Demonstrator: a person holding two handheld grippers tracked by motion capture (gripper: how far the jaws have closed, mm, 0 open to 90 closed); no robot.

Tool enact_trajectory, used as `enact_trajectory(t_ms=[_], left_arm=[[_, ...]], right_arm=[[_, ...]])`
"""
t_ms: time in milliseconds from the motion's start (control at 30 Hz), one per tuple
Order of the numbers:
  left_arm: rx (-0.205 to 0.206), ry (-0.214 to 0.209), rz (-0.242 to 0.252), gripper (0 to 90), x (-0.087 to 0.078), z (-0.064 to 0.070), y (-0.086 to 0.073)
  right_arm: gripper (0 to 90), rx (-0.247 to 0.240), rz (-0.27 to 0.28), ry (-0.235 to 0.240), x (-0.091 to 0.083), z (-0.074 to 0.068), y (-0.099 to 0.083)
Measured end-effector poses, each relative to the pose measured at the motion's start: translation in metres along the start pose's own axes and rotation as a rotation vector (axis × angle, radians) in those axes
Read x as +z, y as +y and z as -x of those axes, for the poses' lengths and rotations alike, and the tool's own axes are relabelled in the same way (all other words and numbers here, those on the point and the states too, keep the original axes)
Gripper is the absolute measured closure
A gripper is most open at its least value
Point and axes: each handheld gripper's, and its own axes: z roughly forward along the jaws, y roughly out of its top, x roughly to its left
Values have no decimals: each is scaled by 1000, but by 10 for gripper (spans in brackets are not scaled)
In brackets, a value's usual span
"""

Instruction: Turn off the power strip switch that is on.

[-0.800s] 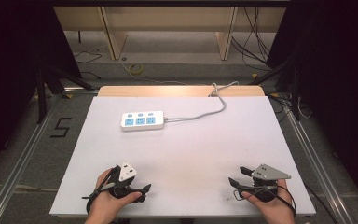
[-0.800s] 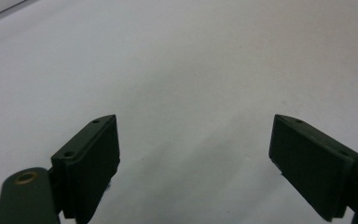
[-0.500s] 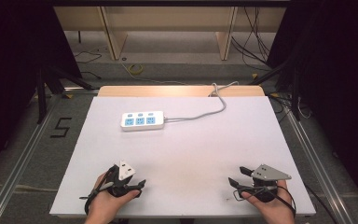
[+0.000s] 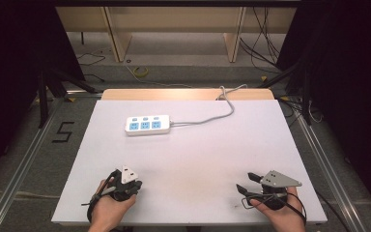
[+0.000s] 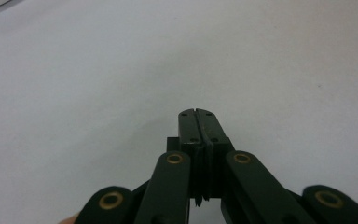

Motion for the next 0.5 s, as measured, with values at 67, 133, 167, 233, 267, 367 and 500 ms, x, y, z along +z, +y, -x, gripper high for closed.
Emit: enact_trajectory(t_ms=[67, 133, 167, 233, 267, 367, 500], left_arm=[[-7, 1, 0, 895, 0, -1, 0], [-24, 2, -5, 895, -1, -2, 2], [-31, 1, -6, 895, 0, -2, 2], [-39, 5, -16, 896, 0, -3, 4], [-39, 5, -16, 896, 0, -3, 4], [-31, 9, -24, 896, 1, -4, 6], [-29, 8, -26, 895, 2, -6, 9]], right_arm=[[390, -2, -1, 1, 0, 0, 0], [389, -1, 1, 3, 0, 0, 0], [389, -1, 1, 3, 0, 0, 0], [389, -2, 1, 4, 0, 0, 0], [389, -1, 0, 5, 0, 0, 0], [389, -3, -2, 7, 1, 0, 0], [388, -4, -6, 9, 1, -1, -1]])
